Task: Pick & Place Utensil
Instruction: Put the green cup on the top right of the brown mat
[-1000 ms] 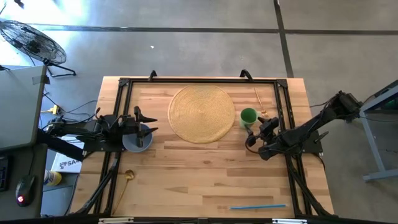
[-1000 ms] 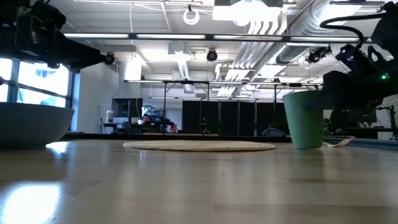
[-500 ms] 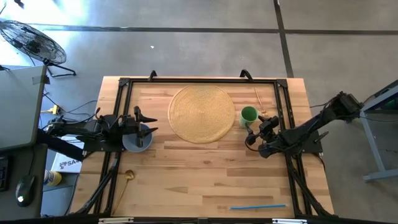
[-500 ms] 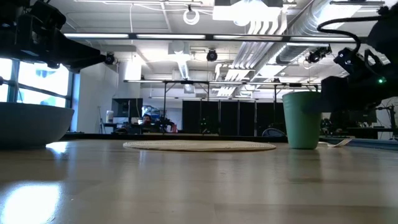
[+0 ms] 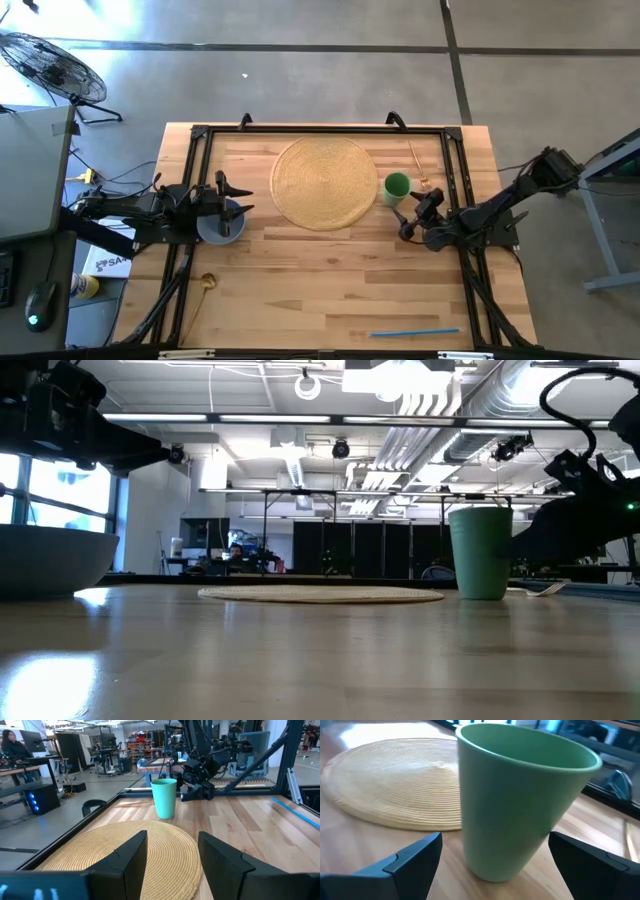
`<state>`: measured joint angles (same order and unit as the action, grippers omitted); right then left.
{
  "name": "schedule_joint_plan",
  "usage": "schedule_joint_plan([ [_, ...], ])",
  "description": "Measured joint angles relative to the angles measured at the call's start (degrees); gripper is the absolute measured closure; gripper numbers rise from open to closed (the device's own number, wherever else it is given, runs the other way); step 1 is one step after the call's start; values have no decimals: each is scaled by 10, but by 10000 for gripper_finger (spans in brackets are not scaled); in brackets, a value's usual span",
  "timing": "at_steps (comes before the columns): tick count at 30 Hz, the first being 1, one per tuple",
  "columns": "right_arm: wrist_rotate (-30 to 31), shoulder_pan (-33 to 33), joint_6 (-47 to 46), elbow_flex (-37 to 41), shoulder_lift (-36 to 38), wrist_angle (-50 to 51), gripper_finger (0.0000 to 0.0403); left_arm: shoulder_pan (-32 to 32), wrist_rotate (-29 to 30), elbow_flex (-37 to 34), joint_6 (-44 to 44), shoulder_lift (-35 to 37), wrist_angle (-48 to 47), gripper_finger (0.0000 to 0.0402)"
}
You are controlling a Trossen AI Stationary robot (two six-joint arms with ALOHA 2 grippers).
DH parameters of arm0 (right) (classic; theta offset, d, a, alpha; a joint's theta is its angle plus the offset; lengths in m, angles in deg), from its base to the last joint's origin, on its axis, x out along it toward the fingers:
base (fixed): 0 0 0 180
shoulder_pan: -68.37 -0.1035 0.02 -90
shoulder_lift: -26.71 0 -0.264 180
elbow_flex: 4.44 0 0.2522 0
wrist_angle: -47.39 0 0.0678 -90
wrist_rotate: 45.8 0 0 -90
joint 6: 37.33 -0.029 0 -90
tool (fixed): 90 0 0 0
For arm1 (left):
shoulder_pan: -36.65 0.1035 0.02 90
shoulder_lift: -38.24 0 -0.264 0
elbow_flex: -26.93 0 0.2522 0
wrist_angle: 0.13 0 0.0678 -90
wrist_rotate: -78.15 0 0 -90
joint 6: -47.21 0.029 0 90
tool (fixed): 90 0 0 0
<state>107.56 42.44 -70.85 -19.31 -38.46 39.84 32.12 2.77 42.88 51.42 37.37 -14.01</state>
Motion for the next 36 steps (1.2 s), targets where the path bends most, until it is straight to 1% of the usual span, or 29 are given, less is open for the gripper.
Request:
schedule_joint_plan([
  [2, -10, 0, 18, 0, 0, -15, 43, 0, 0, 0, 0, 0, 0, 229],
  [8, -6, 11, 35, 0, 0, -18, 43, 0, 0, 0, 0, 0, 0, 229],
  [15, -70, 56, 42, 0, 0, -63, 42, 0, 0, 0, 0, 0, 0, 229],
  [19, -94, 72, 22, 0, 0, -65, 27, 0, 0, 0, 0, 0, 0, 229],
  [21, -91, 81, 12, 0, 0, -66, 12, 0, 0, 0, 0, 0, 0, 229],
  [23, -85, 90, 9, 0, 0, -70, 6, 0, 0, 0, 0, 0, 0, 229],
  [26, -92, 99, 28, 0, 0, -87, 8, 0, 0, 0, 0, 0, 0, 229],
  [29, -116, 103, 44, 0, 0, -103, 5, 0, 0, 0, 0, 0, 0, 229],
  [34, -100, 108, 95, 0, 0, -115, 3, 0, 0, 0, 0, 0, 0, 229],
  [36, -104, 115, 121, 0, 0, -129, 4, 0, 0, 0, 0, 0, 0, 229],
])
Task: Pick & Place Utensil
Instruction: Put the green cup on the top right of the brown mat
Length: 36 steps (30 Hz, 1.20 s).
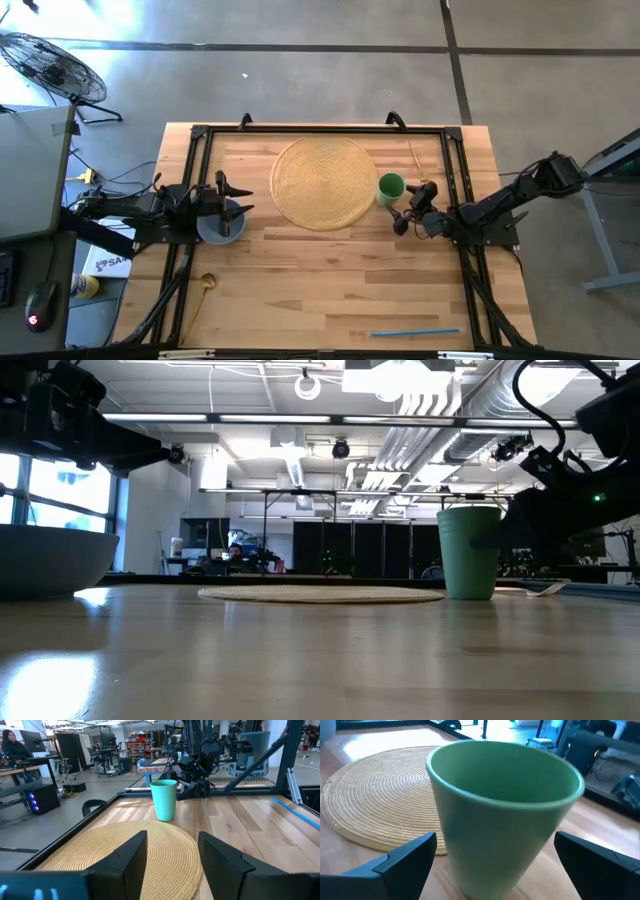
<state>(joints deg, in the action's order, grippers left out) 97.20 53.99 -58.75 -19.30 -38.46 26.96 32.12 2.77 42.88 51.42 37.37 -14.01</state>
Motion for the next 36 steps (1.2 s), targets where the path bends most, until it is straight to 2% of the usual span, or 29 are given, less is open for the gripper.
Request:
schedule_joint_plan([
  [7, -68, 59, 98, 0, 0, -85, 4, 0, 0, 0, 0, 0, 0, 229],
  [12, -144, 113, 119, 0, -1, -101, 4, 0, 0, 0, 0, 0, 0, 229],
  [17, -188, 139, 129, 0, -1, -134, 8, 0, 0, 0, 0, 0, 0, 229],
  [25, -199, 159, 134, 0, -1, -146, 58, 0, 0, 0, 0, 0, 0, 229],
  [28, -203, 163, 134, 0, -1, -153, 66, 0, 0, 0, 0, 0, 0, 229],
  [36, -200, 168, 206, -3, -1, -316, 65, 0, 0, 0, 0, 0, 0, 229],
])
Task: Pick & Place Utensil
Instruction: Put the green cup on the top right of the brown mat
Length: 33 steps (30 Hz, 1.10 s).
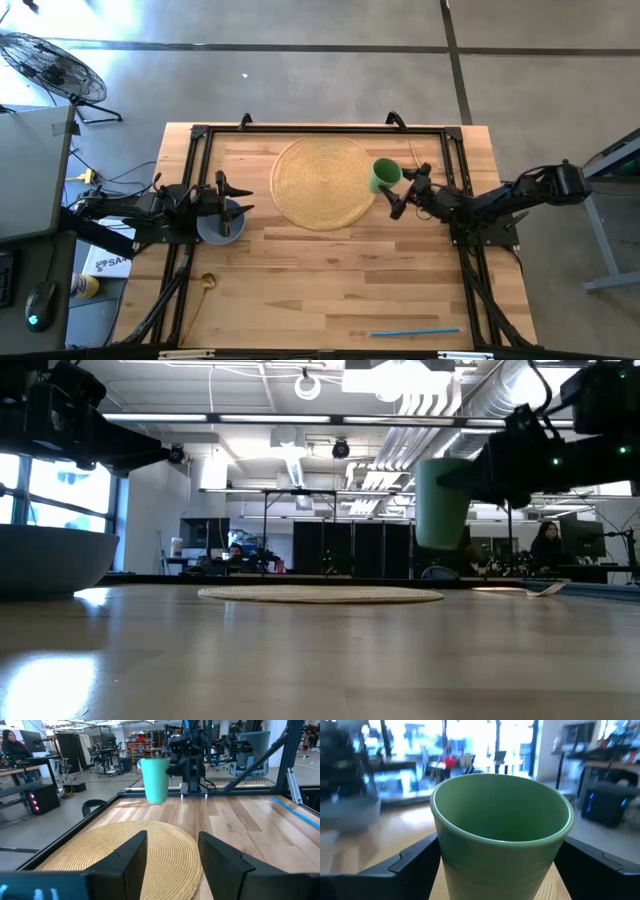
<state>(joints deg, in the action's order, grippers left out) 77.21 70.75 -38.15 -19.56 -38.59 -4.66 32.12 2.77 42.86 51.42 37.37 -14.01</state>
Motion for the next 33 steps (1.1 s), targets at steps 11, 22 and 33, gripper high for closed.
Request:
schedule_joint_plan([
  [11, -22, 127, 44, -160, -130, 13, 65, 0, -1, 0, 0, 0, 0, 229],
  [22, -16, 200, -17, -284, -390, -59, 64, 0, 0, 0, 0, 0, 0, 229],
  [33, 13, 208, -3, -315, -452, -65, 64, 0, 0, 0, 0, 0, 0, 229],
])
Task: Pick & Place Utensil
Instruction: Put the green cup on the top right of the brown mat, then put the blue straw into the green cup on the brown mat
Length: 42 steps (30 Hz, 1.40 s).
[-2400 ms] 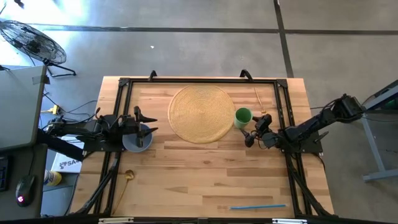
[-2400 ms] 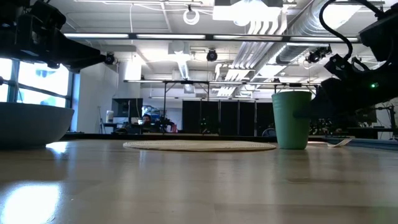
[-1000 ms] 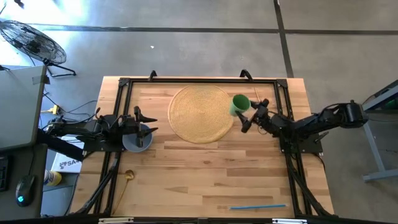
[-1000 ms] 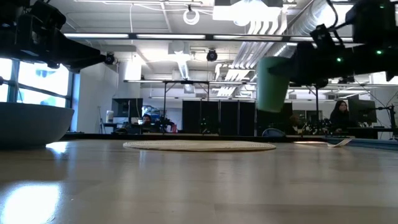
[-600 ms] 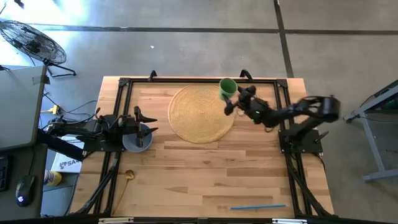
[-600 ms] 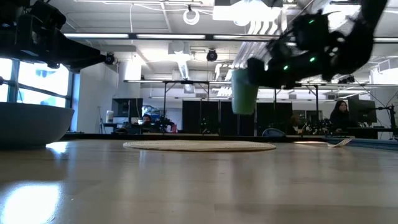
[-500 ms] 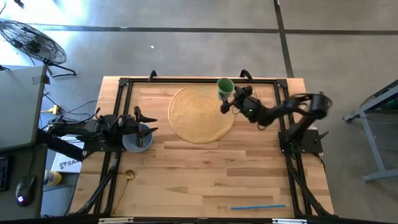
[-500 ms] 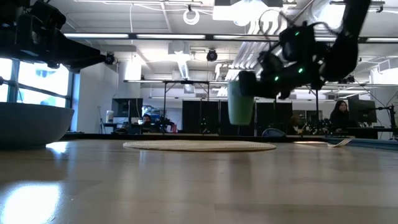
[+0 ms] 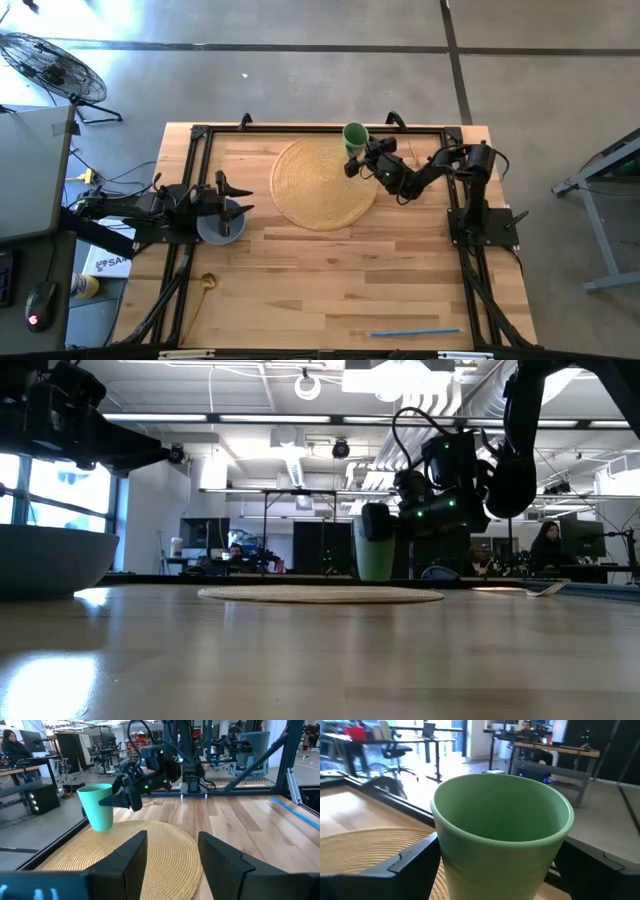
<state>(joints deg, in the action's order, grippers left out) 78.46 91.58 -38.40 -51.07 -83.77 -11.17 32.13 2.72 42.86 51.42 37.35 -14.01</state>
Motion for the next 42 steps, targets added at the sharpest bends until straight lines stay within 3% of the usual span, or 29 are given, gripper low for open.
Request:
schedule_joint_plan([
  [9, -9, 5, -20, 0, 0, 33, 60, 0, 0, 0, 0, 0, 0, 229],
  [27, -41, 15, -50, -1, 2, 133, 5, 0, 0, 0, 0, 0, 0, 229],
  [35, -34, 15, -62, 0, 31, 219, 4, 0, 0, 0, 0, 0, 0, 229],
  [42, -44, -11, -128, 0, 106, 398, 5, 0, 0, 0, 0, 0, 0, 229],
])
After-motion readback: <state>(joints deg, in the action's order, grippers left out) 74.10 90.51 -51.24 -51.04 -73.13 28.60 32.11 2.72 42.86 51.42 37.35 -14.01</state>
